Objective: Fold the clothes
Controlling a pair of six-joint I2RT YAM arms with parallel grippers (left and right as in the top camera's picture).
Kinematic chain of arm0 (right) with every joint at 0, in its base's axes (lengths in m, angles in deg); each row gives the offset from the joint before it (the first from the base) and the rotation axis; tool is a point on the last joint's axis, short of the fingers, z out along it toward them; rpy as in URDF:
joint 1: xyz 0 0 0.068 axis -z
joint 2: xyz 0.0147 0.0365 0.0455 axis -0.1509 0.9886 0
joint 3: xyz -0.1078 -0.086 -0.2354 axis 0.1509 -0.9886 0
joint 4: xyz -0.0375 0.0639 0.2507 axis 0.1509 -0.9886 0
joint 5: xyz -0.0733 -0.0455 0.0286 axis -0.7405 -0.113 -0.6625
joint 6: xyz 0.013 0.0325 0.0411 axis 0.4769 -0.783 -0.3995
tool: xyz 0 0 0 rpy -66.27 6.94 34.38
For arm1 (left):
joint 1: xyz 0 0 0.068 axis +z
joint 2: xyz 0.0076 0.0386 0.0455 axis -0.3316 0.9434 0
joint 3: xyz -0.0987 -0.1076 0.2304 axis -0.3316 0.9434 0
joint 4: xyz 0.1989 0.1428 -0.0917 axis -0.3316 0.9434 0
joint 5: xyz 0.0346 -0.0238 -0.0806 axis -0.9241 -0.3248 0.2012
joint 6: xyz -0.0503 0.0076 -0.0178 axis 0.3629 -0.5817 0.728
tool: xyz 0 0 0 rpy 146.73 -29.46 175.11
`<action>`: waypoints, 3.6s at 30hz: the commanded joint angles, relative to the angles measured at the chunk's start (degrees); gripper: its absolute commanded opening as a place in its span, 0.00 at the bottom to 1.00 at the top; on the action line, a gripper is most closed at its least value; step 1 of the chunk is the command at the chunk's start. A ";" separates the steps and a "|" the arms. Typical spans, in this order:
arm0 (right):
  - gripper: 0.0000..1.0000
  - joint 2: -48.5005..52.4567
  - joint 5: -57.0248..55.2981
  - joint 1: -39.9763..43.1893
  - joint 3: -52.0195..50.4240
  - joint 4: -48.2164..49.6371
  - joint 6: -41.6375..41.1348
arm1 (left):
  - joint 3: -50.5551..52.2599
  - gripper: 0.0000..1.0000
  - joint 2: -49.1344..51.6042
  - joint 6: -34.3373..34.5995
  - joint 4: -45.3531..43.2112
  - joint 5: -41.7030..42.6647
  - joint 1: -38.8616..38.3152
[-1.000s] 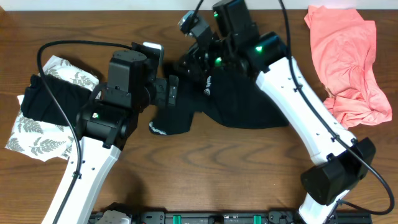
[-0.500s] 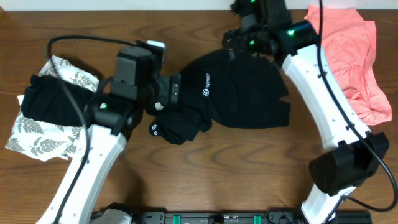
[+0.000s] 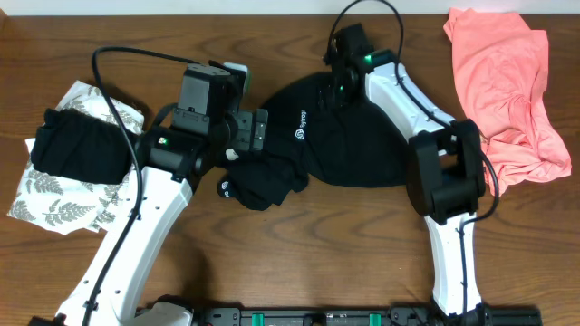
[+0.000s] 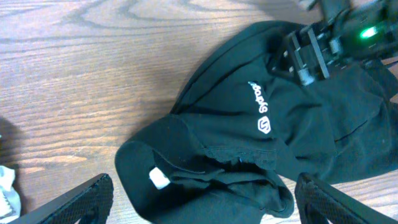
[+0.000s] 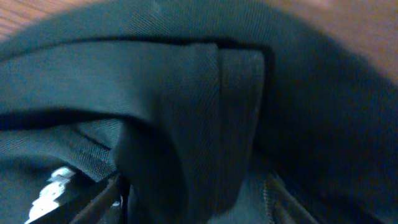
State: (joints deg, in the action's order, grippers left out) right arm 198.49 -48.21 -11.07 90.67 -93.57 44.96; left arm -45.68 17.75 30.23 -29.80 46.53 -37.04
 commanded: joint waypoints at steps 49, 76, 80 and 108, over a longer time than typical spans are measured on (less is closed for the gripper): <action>0.63 -31.17 -0.33 -6.54 0.37 -7.08 22.84 | -1.05 0.94 -4.72 -0.35 -0.96 4.81 0.13; 0.68 -30.14 -2.29 5.60 0.26 -16.09 1.03 | -1.05 0.93 17.29 -16.59 1.62 2.69 -17.94; 0.68 -30.14 -2.32 5.60 0.26 -16.09 1.22 | -1.05 0.93 18.38 -23.78 1.38 2.73 -17.94; 0.63 -30.14 -2.73 5.60 0.24 -16.13 1.22 | -1.05 0.52 26.14 -38.77 -2.95 1.90 -17.77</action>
State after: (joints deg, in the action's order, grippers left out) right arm 168.02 -50.35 -6.35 90.75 -109.61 46.77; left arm -45.68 44.11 -8.11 -33.03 49.86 -55.05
